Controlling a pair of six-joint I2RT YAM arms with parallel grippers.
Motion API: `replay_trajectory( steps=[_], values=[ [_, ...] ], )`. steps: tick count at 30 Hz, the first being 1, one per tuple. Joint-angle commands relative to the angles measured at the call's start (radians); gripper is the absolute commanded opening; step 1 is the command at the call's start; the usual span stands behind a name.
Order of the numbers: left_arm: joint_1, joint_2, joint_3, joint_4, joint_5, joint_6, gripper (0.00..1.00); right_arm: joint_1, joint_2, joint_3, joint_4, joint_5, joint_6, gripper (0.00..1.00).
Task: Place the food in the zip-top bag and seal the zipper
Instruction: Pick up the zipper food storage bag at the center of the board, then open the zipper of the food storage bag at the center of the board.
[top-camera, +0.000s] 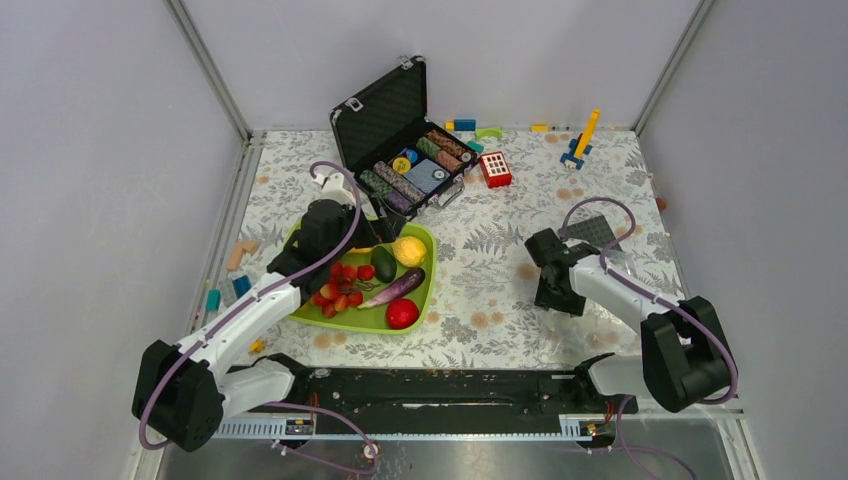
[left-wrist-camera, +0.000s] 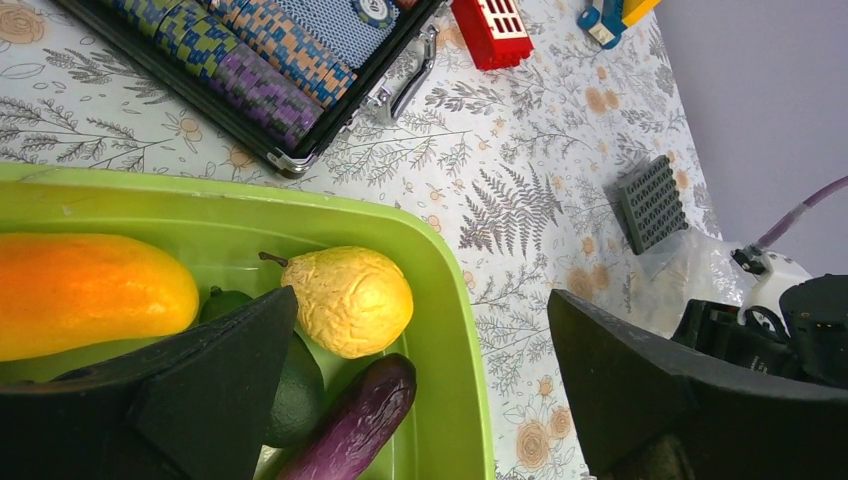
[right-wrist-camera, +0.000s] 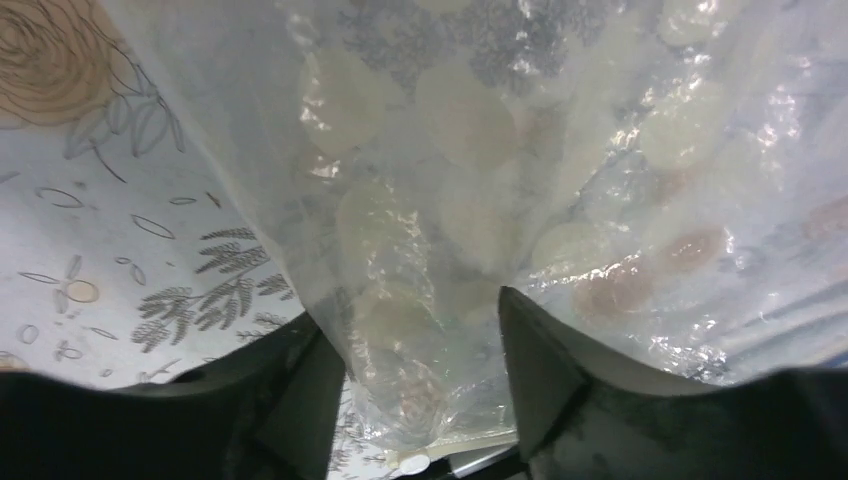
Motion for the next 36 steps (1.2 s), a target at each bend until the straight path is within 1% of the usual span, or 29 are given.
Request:
replay_trajectory(
  steps=[1, 3, 4, 5, 8, 12, 15, 18, 21, 25, 30, 32, 36],
  values=[
    [-0.003, -0.025, -0.012, 0.073, 0.04, 0.013, 0.99, -0.005, -0.027, 0.016, 0.049, 0.026, 0.023, 0.51],
    [-0.005, -0.03, -0.025, 0.1, 0.051, 0.012, 0.99, -0.005, -0.045, 0.009, 0.063, 0.036, 0.024, 0.34],
    [-0.005, -0.035, -0.032, 0.114, 0.059, 0.014, 0.99, -0.005, -0.051, 0.008, 0.067, 0.041, 0.023, 0.28],
    [-0.006, -0.039, -0.036, 0.122, 0.069, 0.014, 0.99, -0.005, -0.054, 0.009, 0.067, 0.047, 0.023, 0.2],
    [-0.012, -0.058, -0.042, 0.125, 0.094, 0.033, 0.99, -0.005, -0.07, 0.011, 0.081, 0.033, 0.021, 0.0],
    [-0.029, -0.085, -0.058, 0.148, 0.159, 0.075, 0.99, -0.005, -0.127, 0.04, 0.118, -0.083, 0.002, 0.0],
    [-0.063, -0.104, -0.072, 0.185, 0.204, 0.106, 0.99, -0.006, -0.16, 0.092, 0.17, -0.284, -0.001, 0.0],
    [-0.118, -0.121, -0.08, 0.212, 0.197, 0.155, 0.99, -0.007, -0.169, 0.161, 0.203, -0.434, 0.026, 0.0],
    [-0.173, -0.141, -0.088, 0.217, 0.161, 0.195, 0.99, -0.007, -0.181, 0.217, 0.227, -0.528, 0.054, 0.0],
    [-0.244, -0.157, -0.107, 0.24, 0.149, 0.265, 0.99, -0.007, -0.187, 0.283, 0.232, -0.612, 0.075, 0.0],
    [-0.383, -0.164, -0.112, 0.236, 0.132, 0.376, 0.99, -0.016, -0.161, 0.347, 0.225, -0.722, 0.139, 0.0],
    [-0.433, -0.158, -0.116, 0.234, 0.106, 0.398, 0.99, -0.021, -0.164, 0.359, 0.261, -0.741, 0.176, 0.0],
    [-0.499, -0.142, -0.136, 0.247, 0.049, 0.399, 0.99, -0.045, -0.195, 0.366, 0.324, -0.731, 0.258, 0.0]
  ],
)
